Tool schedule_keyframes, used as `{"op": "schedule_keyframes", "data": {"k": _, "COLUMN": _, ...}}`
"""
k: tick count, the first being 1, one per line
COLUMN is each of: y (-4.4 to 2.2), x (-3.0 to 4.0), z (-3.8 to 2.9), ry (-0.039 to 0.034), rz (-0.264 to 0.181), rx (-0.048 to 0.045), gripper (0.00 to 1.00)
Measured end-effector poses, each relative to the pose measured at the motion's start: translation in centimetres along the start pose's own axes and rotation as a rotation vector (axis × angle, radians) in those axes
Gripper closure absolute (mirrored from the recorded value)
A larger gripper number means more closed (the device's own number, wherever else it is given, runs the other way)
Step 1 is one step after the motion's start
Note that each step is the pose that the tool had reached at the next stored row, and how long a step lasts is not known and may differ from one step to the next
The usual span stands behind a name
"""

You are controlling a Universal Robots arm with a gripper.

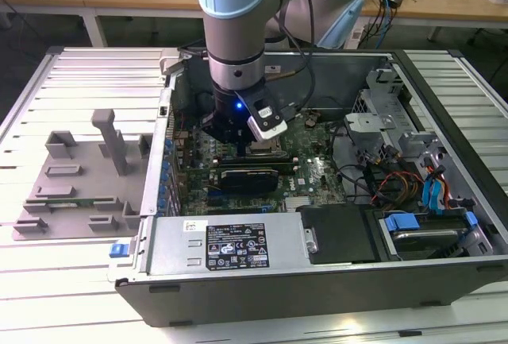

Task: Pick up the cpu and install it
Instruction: 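Install the second cpu locking lever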

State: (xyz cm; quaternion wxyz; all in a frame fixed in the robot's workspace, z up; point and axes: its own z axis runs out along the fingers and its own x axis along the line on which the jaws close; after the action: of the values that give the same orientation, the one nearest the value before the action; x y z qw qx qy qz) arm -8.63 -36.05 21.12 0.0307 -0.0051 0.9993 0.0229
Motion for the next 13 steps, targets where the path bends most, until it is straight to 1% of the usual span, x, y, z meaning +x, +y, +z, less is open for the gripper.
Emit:
{"op": "schedule_keyframes", "data": {"k": 2, "y": -0.19, "x": 0.00, "z": -0.01, "ry": 0.0000, "rz": 0.000, "rx": -0.0007, "gripper": 0.89}}
{"op": "schedule_keyframes", "data": {"k": 5, "y": -0.83, "x": 0.01, "z": -0.04, "ry": 0.0001, "rz": 0.000, "rx": -0.0011, "gripper": 0.89}}
{"op": "schedule_keyframes", "data": {"k": 7, "y": -1.05, "x": 0.01, "z": -0.05, "ry": 0.0001, "rz": 0.000, "rx": -0.0020, "gripper": 0.89}}
{"op": "schedule_keyframes", "data": {"k": 13, "y": -1.19, "x": 0.01, "z": -0.06, "ry": 0.0001, "rz": 0.000, "rx": -0.0036, "gripper": 0.89}}
